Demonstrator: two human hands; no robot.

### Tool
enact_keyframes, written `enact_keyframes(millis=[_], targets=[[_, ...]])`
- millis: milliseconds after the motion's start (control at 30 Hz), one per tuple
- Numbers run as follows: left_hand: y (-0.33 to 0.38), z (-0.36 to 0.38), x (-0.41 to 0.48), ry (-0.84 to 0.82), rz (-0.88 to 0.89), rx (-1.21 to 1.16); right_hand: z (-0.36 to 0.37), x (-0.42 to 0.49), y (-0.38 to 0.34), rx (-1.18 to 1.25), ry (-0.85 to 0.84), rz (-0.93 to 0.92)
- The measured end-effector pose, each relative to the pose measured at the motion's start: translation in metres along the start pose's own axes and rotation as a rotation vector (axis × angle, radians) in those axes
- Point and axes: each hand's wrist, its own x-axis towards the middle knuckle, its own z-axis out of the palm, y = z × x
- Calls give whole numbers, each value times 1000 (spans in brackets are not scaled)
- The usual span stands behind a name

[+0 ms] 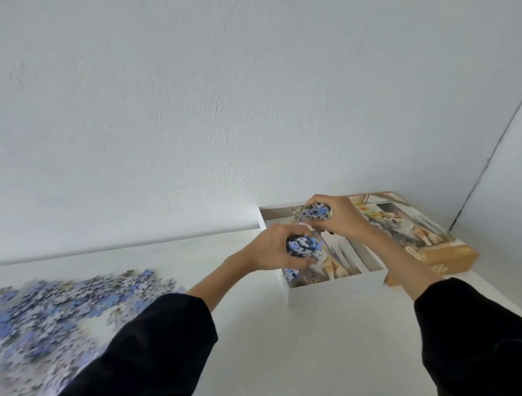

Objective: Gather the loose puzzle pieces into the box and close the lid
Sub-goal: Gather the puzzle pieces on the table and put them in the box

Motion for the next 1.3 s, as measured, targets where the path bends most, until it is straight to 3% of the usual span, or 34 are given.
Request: enact_keyframes(millis=[333, 467, 667, 767, 867, 1067, 1167, 1300], targets=[[-47, 38, 83, -29, -91, 134, 27, 42, 71, -52, -53, 71], [-67, 47, 86, -128, -94, 239, 41, 44, 81, -47, -18, 41], [-71, 50, 78, -23, -44, 430, 50, 44, 86, 55, 27, 25], [-66, 53, 71, -97, -6, 429, 48, 40, 85, 70, 60, -5], [-62, 50, 66, -144, 11, 480, 49, 35, 82, 56, -25, -42], [-60, 40, 61, -55, -29, 398, 47, 32, 78, 10, -1, 14], [-59, 35, 57, -75, -26, 339, 46, 29, 77, 22, -89, 2], [-53, 23, 49, -51, 16, 260, 45, 31, 69, 126, -11, 12]])
